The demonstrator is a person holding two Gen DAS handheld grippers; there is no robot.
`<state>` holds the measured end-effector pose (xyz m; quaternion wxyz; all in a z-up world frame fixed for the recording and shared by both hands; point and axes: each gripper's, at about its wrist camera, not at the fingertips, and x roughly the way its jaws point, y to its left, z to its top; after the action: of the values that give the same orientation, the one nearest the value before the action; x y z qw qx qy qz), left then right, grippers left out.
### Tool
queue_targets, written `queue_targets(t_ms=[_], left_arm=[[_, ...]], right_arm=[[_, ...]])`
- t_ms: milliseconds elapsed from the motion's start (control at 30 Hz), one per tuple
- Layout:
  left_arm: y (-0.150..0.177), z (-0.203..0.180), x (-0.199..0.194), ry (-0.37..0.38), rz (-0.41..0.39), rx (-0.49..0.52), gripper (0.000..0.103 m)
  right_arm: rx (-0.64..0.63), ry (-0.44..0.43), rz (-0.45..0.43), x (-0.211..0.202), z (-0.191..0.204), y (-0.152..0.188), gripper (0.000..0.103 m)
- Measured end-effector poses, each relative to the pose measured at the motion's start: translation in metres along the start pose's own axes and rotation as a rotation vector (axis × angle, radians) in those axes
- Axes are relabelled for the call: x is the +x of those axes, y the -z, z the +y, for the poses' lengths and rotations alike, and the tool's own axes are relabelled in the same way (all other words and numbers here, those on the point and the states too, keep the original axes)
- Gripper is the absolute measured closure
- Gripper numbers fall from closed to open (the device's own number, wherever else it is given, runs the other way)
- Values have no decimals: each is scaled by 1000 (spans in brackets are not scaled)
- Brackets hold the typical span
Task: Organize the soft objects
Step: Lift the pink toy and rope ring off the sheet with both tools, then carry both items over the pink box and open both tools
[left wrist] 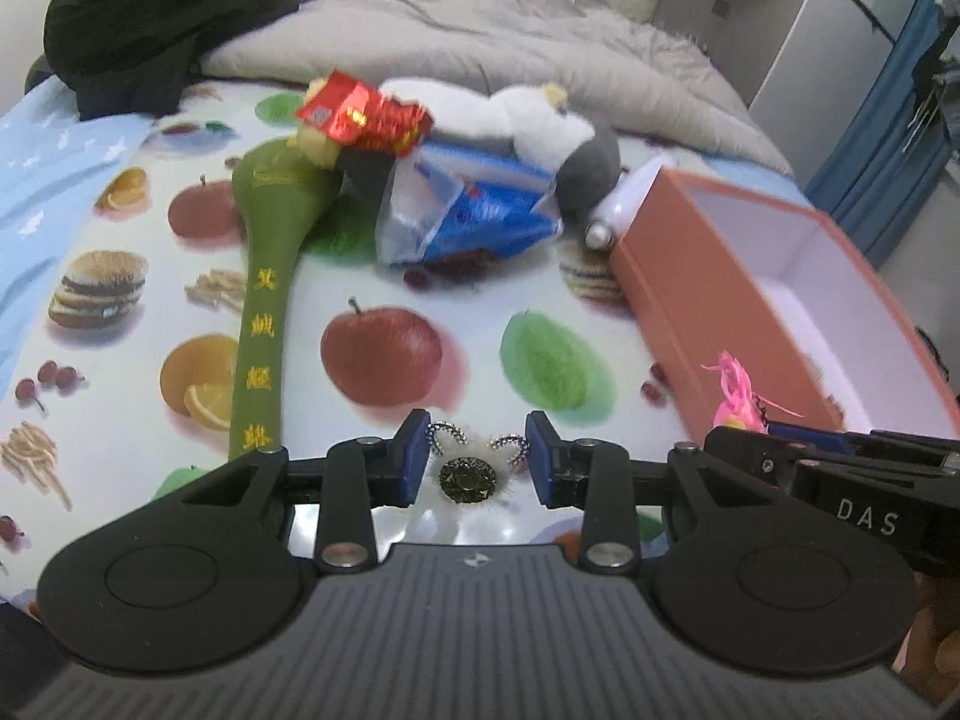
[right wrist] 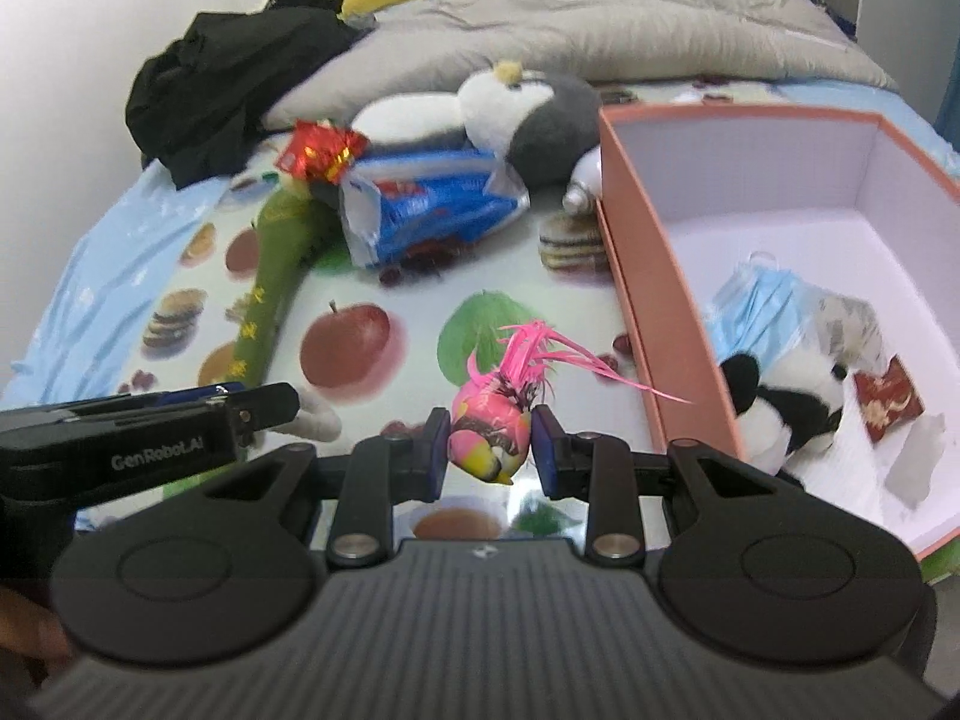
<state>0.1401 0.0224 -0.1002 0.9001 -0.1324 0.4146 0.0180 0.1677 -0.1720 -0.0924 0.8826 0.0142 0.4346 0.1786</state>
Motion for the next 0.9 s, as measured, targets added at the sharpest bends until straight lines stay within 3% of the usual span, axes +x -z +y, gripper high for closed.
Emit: queue_targets(t_ms=[333, 600, 900], left_arm=[[-23, -25, -47, 41, -83, 23, 63], [-37, -62, -72, 116, -131, 77, 63], [-43, -123, -70, 229, -117, 161, 63]], right_arm=[[0, 18, -76, -43, -5, -19, 71], [40, 77, -127, -80, -27, -20, 71], [117, 166, -149, -111, -69, -11, 70]])
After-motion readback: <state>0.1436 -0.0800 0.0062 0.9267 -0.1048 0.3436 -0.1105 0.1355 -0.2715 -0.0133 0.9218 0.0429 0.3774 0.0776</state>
